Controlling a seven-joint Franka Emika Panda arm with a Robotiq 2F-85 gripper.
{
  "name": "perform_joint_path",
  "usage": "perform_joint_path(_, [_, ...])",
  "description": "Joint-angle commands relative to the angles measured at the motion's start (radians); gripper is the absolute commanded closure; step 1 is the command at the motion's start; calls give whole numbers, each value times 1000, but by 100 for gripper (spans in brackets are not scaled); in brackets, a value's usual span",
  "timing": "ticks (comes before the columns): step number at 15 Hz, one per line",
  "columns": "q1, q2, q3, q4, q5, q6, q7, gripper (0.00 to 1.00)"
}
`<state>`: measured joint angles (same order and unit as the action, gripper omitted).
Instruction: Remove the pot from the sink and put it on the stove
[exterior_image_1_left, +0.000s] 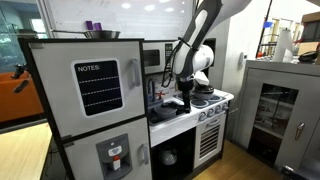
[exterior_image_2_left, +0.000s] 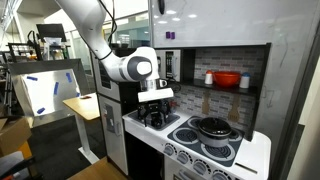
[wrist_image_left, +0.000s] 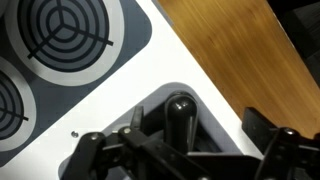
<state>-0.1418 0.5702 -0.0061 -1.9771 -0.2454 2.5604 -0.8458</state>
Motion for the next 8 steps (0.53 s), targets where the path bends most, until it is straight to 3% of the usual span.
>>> perform_joint_path(1, [-33, 29, 26, 32, 11, 9, -50, 0])
perform_joint_path(7, [-36, 45, 24, 44, 7, 11, -65, 0])
perform_joint_path(8, [-36, 46, 23, 45, 7, 13, -65, 25])
